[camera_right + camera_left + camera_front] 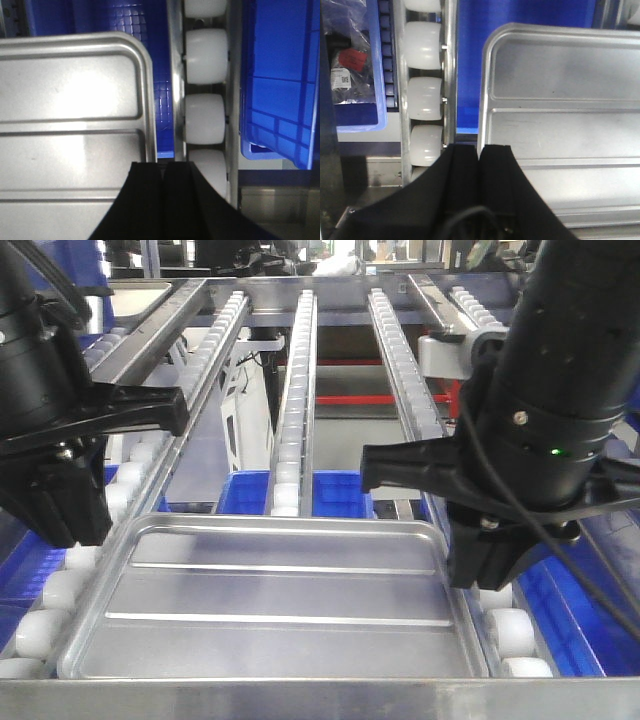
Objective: Grab silver tray and stack on right shelf
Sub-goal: 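Close both grippers on the opposite side rims of the silver tray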
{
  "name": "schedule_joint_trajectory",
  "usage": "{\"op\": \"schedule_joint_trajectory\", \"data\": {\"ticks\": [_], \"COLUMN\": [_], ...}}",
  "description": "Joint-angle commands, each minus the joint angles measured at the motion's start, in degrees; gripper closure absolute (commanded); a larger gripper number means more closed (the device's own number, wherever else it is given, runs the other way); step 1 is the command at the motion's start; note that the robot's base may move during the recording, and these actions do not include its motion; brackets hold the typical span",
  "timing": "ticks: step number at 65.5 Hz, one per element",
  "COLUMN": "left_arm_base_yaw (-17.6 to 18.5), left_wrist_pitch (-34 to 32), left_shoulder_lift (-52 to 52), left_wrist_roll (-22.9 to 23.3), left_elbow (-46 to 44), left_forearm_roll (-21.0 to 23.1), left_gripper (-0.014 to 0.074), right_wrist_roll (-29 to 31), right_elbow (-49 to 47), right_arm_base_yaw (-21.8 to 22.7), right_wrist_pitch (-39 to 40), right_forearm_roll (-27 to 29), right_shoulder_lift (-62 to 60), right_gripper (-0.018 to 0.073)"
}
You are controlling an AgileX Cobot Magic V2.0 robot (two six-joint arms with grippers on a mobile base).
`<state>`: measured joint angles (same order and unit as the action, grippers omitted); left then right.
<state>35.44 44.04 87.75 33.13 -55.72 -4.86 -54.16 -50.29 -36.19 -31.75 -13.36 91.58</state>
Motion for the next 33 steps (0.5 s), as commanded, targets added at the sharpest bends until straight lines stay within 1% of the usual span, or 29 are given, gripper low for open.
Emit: {"op": "schedule_joint_trajectory", "data": {"ticks": [1, 14, 18, 26, 33], "left_arm_base_yaw": [1.39, 3.59, 3.88, 3.88, 3.88], "left_wrist_pitch": [-1.53, -5.23, -5.10, -4.09, -3.55], "left_shoulder_lift": [-1.31, -0.26, -0.26, -0.26, -0.26], "left_wrist_roll": [0.50, 0.50, 0.50, 0.50, 0.50], "left_elbow": [-1.83, -1.83, -1.83, -1.83, -1.83], "left_forearm_roll": [-0.53, -0.53, -0.84, -2.87, -2.86], "left_gripper": [0.0687, 0.0687, 0.0687, 0.0687, 0.0687], "right_wrist_roll": [0.04, 0.04, 0.04, 0.04, 0.04], "right_elbow": [-1.88, -1.88, -1.88, -1.88, -1.88], "right_arm_base_yaw": [-0.10, -0.10, -0.10, -0.10, -0.10], "right_wrist_pitch": [1.86, 1.53, 1.42, 1.54, 1.54], "right_forearm_roll": [-0.85, -0.85, -0.85, -0.85, -0.85], "right_shoulder_lift": [-1.79, -1.79, -1.79, -1.79, -1.79], "right_gripper": [0.0478, 0.0478, 0.0478, 0.0478, 0.0478]}}
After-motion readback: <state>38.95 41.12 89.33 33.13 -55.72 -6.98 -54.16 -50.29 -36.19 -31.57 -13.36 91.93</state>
